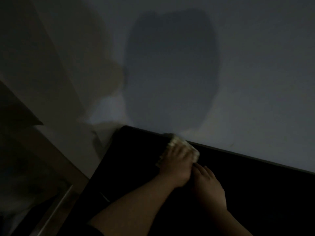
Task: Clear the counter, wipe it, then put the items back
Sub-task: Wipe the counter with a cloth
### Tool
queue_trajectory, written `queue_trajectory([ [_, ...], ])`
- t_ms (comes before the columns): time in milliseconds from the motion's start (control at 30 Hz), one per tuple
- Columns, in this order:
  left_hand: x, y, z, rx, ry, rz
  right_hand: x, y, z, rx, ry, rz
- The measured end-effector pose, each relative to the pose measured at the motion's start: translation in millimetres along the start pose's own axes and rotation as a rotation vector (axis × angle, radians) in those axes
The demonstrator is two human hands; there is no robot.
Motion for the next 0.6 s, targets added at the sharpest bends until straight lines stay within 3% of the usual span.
queue_trajectory([
  [67, -3, -3, -1, -0.138, 0.027, 0.044, 4, -1, -10, -0.018, 0.024, -0.026],
  [133, 20, -3, 36, -0.099, 0.167, 0.002, 10, -2, -24, -0.084, 0.037, -0.030],
  [267, 65, -27, 130, 0.488, 0.206, -0.045, 17, 1, -36, -0.145, 0.012, -0.009],
  [333, 60, -28, 115, 0.596, 0.092, -0.093, 16, 4, -35, -0.165, -0.010, 0.014],
  [367, 48, -23, 93, 0.543, 0.059, -0.111, 15, 4, -35, -0.182, -0.009, 0.029],
  [433, 21, -20, 33, 0.227, 0.079, -0.150, 12, 5, -35, -0.210, -0.004, 0.041],
  [500, -2, -32, 2, -0.019, 0.085, -0.072, 10, 4, -34, -0.217, -0.027, 0.043],
  [600, 7, -52, 43, 0.003, 0.162, -0.015, 8, -1, -32, -0.179, -0.057, 0.065],
])
Point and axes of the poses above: each hand's wrist, its own y-axis towards the middle knuckle, its own x-axis out of the back of the hand, z = x × y, the point moved 5 cm from there along y, towards the middle knuckle, and after that the axes turned 12 degrees about -y, right-handed, at the moved point
